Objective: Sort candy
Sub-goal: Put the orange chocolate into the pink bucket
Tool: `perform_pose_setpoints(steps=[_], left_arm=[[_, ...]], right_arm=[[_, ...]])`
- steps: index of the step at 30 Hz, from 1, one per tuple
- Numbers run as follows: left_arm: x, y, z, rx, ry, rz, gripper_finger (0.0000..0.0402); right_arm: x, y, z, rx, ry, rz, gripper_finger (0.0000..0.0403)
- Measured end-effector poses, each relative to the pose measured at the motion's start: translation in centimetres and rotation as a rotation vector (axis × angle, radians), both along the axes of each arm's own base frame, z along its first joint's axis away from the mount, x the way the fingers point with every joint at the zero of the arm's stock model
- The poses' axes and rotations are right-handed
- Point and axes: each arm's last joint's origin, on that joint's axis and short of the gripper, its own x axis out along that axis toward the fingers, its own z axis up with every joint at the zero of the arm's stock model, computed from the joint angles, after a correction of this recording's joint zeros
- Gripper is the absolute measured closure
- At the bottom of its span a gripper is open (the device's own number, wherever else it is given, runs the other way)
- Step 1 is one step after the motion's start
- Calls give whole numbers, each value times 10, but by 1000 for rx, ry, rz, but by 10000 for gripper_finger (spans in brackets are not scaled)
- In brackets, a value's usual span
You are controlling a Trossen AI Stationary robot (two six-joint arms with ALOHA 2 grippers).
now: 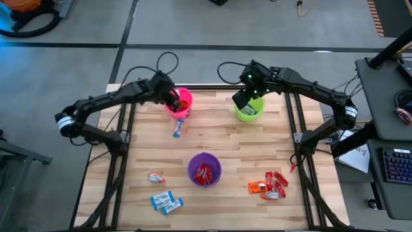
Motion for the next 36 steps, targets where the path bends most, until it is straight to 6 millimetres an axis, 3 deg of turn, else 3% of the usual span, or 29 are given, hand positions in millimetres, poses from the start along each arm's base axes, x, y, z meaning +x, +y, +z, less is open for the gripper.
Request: perform_pose_setpoints(steps=[6,15,19,25,29,36], left_arm=[[10,7,0,-8,11,-2,327],[8,5,28,-15,54,-32,244],[6,-2,42,-68,38,-79,229],[1,-34,65,-95,-114,-241,236],[-9,-66,74,-92,-205,-354,245],[-23,-106,81,-87,-370,-379,252]], right_arm=[[1,3,0,4,2,10,248],[0,4,0,45,-14,25,248],[-1,12,-1,170,-21,50,248],[-4,47,-8,404,99,60,248],[0,80,-10,467,175,53,248],[7,130,-16,529,241,-6,233]])
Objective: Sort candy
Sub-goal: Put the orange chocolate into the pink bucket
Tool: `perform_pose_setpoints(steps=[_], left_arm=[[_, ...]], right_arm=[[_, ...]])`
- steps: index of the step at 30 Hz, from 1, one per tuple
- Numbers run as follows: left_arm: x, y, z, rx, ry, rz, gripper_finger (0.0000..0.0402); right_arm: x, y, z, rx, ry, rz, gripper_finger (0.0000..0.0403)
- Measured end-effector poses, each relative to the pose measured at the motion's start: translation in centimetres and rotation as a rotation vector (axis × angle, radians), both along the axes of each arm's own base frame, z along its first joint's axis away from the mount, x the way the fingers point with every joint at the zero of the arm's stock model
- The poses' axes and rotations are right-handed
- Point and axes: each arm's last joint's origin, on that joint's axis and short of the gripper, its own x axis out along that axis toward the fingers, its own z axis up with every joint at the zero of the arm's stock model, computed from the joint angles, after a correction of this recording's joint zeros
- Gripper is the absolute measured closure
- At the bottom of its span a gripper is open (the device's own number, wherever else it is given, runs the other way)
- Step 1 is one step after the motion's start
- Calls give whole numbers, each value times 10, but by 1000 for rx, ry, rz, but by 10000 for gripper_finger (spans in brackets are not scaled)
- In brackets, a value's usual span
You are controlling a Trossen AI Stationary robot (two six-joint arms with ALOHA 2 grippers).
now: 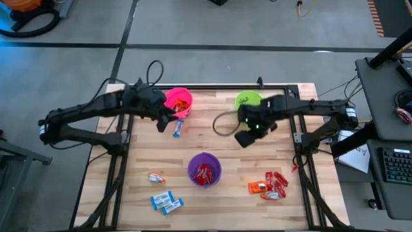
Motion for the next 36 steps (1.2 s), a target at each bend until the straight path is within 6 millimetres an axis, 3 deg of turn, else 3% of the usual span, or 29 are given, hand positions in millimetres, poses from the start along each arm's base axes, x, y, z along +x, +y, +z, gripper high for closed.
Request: perform_pose_setpoints(steps=[6,13,17,26,33,36], left_arm=[[-7,-18,1,28,-43,-2,252],[-5,-27,5,43,-91,-36,252],[-5,-27,5,45,-91,-40,252],[2,-27,10,68,-153,-46,252],[2,-27,8,86,-132,-60,252],[2,-27,8,91,-131,-64,252]], right_arm=[[-3,41,-13,35,82,4,211],[-21,118,-45,-71,24,513,207],[-38,154,-73,-146,-8,630,207],[-49,161,-133,-114,-12,517,207],[-51,159,-140,-128,-19,537,207],[-51,156,-143,-215,-49,594,207]])
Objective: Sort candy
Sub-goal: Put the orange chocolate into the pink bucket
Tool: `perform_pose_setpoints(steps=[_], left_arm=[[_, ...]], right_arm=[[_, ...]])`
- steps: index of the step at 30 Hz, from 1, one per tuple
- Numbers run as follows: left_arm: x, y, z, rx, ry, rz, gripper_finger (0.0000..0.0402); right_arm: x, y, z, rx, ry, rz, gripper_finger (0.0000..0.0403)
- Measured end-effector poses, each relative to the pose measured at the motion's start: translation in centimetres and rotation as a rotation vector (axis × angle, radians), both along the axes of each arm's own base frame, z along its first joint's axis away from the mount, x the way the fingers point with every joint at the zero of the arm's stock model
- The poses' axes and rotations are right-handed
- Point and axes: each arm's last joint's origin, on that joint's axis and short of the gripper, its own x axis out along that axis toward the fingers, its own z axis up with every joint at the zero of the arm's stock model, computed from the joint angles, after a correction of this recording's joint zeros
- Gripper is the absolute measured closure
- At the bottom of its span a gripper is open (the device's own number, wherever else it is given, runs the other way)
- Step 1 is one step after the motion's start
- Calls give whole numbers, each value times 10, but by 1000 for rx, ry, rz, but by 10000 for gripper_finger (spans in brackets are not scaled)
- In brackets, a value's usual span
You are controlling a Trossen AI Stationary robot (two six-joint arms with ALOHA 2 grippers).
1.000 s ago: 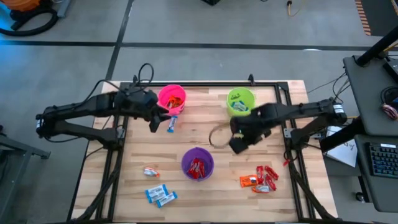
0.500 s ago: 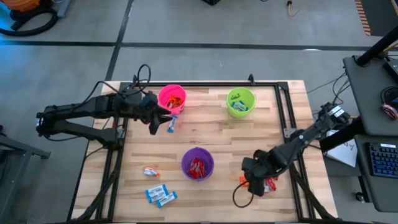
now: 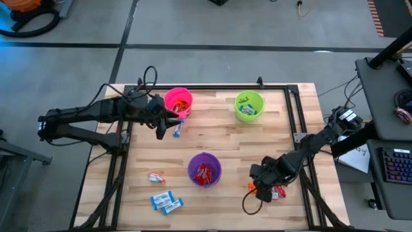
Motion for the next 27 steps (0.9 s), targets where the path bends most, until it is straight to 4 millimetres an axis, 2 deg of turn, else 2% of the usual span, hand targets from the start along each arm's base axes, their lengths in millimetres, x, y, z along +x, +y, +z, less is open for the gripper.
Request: perform_pose_setpoints(steps=[5,11,18,27], left_arm=[[6,1,-2,11,-2,-6,252],[25,3,-2,46,-54,-19,252],[32,3,1,35,-63,-14,252],[21,2,3,34,-46,-16,252]], right_arm=[[-1,-13,-10,-203,-70,8,207],[-1,-34,-28,-220,-28,-148,207],[1,-33,-31,-178,-70,-167,207],[11,-27,-17,-129,-117,-209,207]])
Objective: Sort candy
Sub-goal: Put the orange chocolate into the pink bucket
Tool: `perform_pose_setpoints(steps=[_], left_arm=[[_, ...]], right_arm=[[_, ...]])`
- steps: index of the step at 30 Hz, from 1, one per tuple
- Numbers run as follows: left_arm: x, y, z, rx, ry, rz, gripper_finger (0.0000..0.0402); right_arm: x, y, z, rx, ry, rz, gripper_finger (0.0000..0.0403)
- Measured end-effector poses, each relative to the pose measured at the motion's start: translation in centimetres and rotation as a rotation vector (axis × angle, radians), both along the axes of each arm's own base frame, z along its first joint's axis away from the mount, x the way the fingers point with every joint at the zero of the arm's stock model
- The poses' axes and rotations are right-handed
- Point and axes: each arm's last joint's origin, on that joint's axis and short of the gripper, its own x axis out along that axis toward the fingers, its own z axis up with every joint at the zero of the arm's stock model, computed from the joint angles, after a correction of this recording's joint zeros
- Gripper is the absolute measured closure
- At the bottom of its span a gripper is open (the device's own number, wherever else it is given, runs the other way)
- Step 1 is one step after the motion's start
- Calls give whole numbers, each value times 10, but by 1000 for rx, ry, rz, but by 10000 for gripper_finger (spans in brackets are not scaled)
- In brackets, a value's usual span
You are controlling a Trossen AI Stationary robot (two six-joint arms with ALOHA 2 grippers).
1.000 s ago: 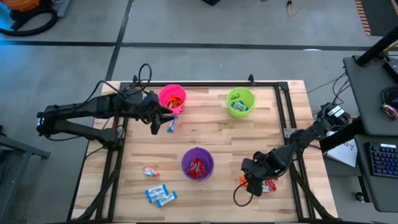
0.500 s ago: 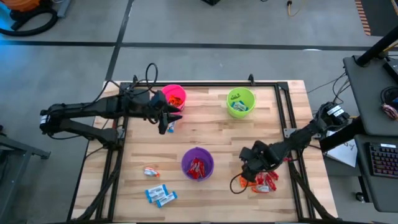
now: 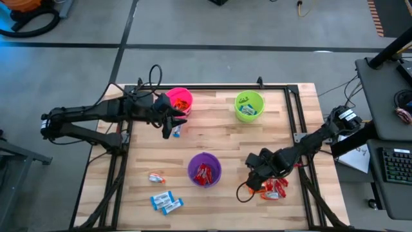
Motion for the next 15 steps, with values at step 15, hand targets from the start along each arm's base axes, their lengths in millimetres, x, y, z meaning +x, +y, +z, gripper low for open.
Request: perform_pose_setpoints(steps=[15], left_arm=[[-4,-1,-4,7,55,-11,274]], right_arm=[[2,4,5,118,29,-34,207]])
